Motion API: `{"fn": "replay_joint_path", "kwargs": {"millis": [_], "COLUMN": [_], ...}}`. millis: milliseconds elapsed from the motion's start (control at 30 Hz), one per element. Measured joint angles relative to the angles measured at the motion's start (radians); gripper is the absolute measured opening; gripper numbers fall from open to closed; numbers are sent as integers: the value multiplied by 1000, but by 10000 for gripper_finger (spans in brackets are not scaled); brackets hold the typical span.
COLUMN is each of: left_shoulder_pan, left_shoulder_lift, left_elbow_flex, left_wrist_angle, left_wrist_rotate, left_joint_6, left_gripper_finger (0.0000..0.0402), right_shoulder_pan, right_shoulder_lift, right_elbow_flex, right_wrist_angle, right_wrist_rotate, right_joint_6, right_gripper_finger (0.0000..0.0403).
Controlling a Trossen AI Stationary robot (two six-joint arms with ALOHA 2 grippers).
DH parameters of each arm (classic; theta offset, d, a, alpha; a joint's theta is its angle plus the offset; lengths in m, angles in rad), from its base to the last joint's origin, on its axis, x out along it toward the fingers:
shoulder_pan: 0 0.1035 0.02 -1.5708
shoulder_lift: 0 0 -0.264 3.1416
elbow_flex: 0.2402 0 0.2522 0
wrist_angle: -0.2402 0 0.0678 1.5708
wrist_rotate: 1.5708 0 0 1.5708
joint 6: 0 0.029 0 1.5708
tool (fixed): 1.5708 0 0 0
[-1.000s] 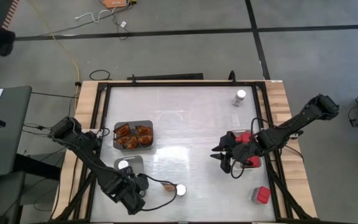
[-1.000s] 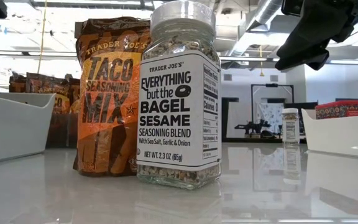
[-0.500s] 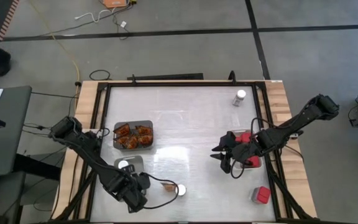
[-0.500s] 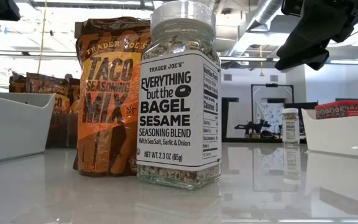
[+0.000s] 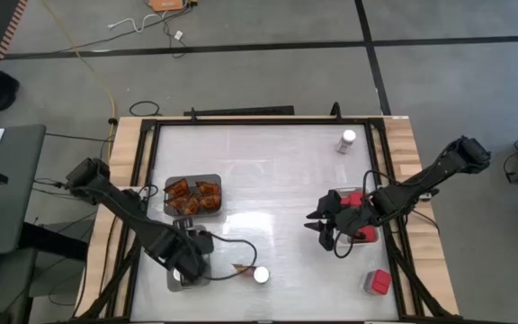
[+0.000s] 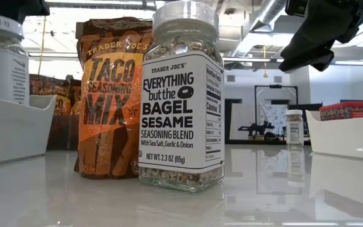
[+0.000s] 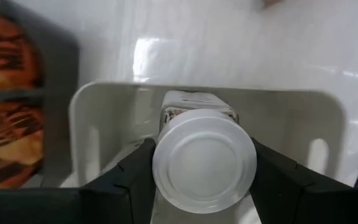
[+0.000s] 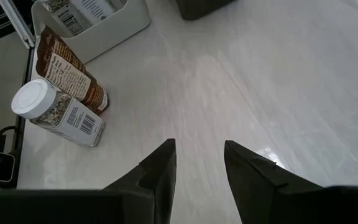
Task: Sort spices by type
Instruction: Adjust the white spice bottle inside the gray bin
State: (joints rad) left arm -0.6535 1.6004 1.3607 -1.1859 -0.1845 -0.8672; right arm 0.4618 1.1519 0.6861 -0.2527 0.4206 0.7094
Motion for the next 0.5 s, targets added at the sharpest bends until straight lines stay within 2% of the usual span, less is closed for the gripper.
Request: {"fn": "replay_joint_path", "kwargs": {"millis": [167,367,500], "left_shoulder_pan": [34,82,107], "left_shoulder_lift": [-70,-132,-151], "left_elbow_flex": [-111,-192,-251], "left_wrist_angle": [68,112,163], "left_wrist_rotate": [23,24,63], "left_joint_6": [-8,20,42], "left_gripper_finger": [198,198,198], "right_shoulder_pan": [0,0,-15], "right_shoulder_lift": [0,0,0], "right_elbow_flex": [0,0,0], "right_wrist_angle": [0,-1,-2], "right_wrist_rotate": [1,2,4], "right_joint_6": [0,4,22], "right_gripper_finger": [162,162,162]}}
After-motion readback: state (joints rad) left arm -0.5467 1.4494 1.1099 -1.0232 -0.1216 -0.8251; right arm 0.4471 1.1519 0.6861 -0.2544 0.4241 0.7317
